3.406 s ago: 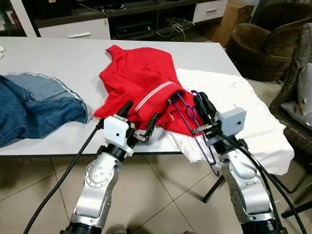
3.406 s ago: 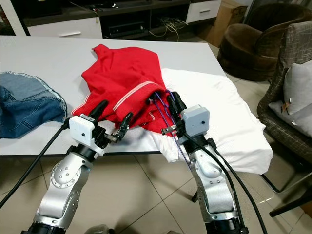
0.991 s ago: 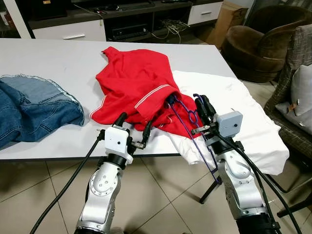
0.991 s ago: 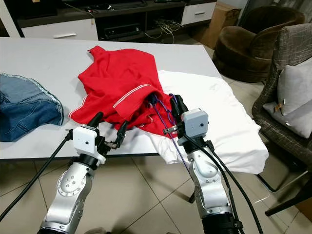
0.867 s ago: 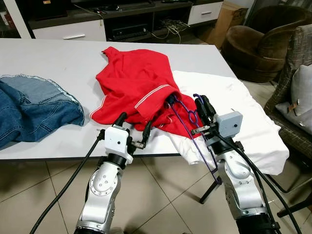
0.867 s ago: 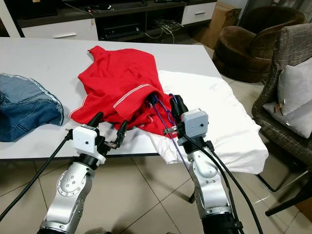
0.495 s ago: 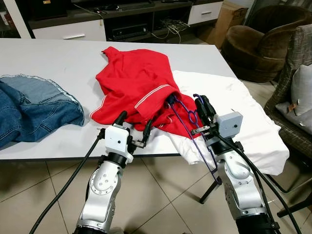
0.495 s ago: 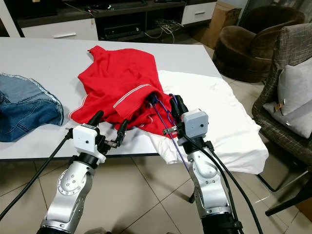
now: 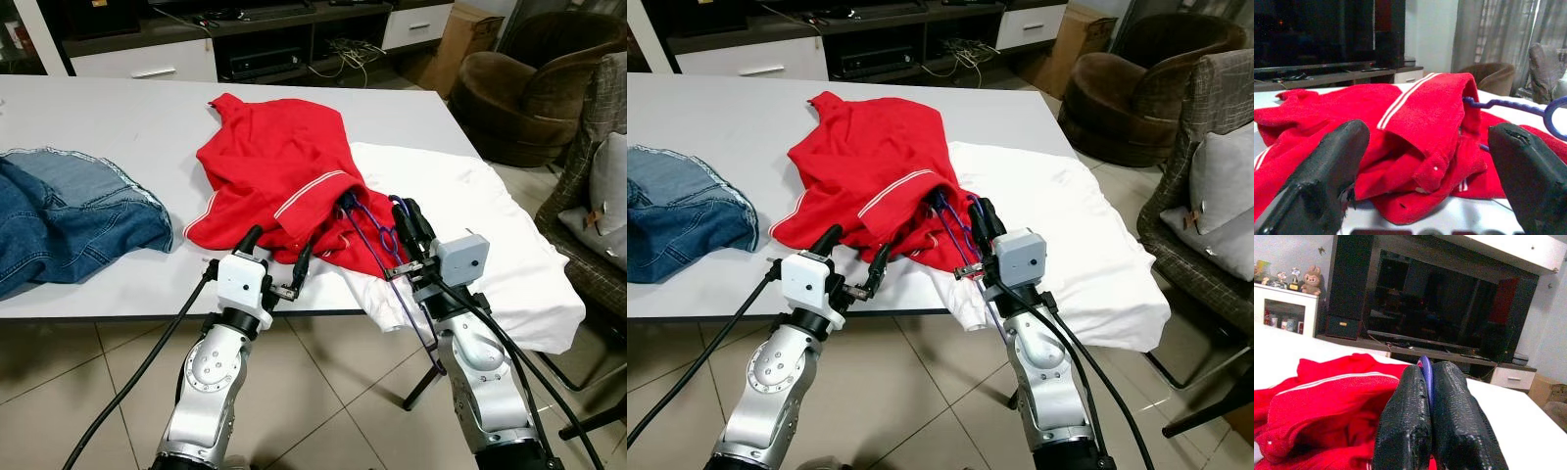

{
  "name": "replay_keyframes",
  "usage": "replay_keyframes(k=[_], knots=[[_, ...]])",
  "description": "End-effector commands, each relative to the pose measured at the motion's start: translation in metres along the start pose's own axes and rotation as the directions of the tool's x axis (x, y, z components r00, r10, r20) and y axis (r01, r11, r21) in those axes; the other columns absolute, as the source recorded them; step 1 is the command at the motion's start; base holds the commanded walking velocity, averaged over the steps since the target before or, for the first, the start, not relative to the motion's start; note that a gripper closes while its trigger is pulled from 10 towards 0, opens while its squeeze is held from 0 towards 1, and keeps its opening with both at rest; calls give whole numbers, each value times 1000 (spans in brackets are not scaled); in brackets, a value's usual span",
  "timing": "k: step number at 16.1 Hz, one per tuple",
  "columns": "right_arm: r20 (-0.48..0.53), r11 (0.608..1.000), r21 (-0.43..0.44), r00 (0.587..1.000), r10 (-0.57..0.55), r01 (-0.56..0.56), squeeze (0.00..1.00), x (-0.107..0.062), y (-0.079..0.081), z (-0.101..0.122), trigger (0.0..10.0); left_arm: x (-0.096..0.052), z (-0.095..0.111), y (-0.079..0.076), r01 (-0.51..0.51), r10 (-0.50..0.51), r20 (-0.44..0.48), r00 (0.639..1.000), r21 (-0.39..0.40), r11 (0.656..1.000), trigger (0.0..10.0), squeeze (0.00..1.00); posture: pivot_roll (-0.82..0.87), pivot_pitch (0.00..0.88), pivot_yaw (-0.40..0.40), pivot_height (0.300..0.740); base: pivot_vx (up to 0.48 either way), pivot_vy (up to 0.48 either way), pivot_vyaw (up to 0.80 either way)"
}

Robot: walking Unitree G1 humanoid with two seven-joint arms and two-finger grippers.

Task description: Hang hanger

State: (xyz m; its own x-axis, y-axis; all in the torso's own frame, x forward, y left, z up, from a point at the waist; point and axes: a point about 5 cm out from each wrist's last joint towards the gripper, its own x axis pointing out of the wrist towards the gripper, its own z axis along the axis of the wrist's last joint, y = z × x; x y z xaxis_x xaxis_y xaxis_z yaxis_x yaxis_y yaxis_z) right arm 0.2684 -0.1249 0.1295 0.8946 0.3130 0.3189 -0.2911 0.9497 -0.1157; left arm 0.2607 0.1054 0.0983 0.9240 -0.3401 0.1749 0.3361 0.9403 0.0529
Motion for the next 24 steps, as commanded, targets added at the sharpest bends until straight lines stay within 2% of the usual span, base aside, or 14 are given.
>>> replay_keyframes(k=[1, 4, 6, 11, 19, 24], knots=[[-133, 1000, 1, 991, 12, -12, 0, -17, -5, -21, 10000, 0, -2, -3, 38, -38, -14, 999, 12, 999, 10000, 0, 63, 20, -18, 740, 0, 0, 0], [-150, 996, -22, 986, 78, -83, 0, -27, -10, -19, 10000, -4, -4, 2, 88, -86, -28, 996, 52, 995, 10000, 0, 63, 20, -14, 740, 0, 0, 0], [-151, 994, -28, 984, 96, -101, 0, -30, -11, -17, 10000, -5, -4, 5, 86, -84, -30, 996, 54, 995, 10000, 0, 65, 20, -10, 740, 0, 0, 0], [-156, 993, -8, 981, 117, -120, 0, -37, -4, -15, 10000, -5, -4, -1, 137, -135, -27, 991, 86, 987, 10000, 0, 66, 13, -7, 740, 0, 0, 0], [-148, 994, -3, 983, 111, -113, 0, -31, -2, -13, 10000, -7, -3, -3, 145, -143, -23, 989, 92, 985, 10000, 0, 69, 13, -11, 740, 0, 0, 0], [-95, 995, -5, 991, 98, -99, 0, -10, 0, -6, 10000, -6, -3, -4, 144, -143, -20, 989, 91, 985, 10000, 0, 70, 13, -12, 740, 0, 0, 0]])
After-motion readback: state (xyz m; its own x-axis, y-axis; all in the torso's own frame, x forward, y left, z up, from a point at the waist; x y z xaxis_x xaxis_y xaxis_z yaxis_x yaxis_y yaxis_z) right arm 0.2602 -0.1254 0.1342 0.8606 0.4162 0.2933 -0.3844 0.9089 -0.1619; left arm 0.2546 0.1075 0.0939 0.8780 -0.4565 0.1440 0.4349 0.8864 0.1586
